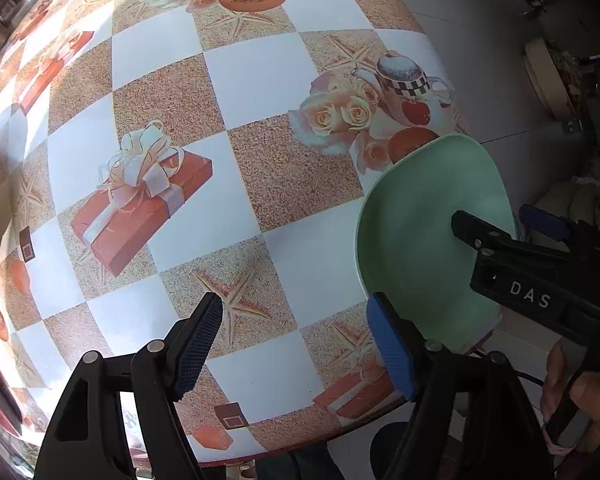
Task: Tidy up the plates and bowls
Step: 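Move the right gripper across the table to the mint-green square plate, then close the right gripper on the green plate rim and lift it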
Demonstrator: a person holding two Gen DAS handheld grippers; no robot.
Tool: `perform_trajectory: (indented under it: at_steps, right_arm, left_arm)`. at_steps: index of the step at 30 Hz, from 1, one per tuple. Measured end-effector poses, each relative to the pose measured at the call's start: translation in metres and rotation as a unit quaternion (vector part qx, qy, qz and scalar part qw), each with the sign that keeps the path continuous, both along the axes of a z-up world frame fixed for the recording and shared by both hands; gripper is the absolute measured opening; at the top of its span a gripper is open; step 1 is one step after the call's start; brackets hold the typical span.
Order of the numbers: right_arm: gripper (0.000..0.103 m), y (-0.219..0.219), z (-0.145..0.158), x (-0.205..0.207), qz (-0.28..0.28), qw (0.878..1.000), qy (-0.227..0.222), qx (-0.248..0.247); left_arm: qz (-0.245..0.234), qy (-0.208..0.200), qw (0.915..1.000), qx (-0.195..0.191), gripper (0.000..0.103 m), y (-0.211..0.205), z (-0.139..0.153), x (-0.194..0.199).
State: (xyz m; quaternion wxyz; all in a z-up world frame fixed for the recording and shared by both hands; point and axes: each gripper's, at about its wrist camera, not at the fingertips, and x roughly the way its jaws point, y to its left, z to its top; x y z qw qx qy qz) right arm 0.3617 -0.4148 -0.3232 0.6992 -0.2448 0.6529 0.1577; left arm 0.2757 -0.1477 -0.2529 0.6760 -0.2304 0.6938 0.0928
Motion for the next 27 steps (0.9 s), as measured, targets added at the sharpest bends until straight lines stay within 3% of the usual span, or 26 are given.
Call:
perform_trajectory:
  at_steps: [10, 20, 23, 27]
  right_arm:
    - [0.091, 0.013, -0.006, -0.014, 0.032, 0.999, 0.009, -0.015]
    - [0.091, 0.029, -0.015, -0.049, 0.011, 0.998, 0.062, 0.02]
    - [0.091, 0.041, -0.013, -0.061, 0.028, 0.997, 0.067, 0.03]
    - [0.091, 0.056, -0.004, -0.057, 0.078, 0.997, 0.027, -0.002]
  left_arm:
    - [0.008, 0.004, 1.0, 0.0, 0.079, -0.003, -0.018, 0.023]
    - [0.001, 0.012, 0.9997, 0.021, 0.079, 0.038, -0.015, -0.02]
    - [0.03, 0.011, 0.999, 0.032, 0.079, 0.049, -0.011, -0.035]
    - [0.08, 0.011, 0.9966, 0.012, 0.079, 0.053, -0.007, -0.042]
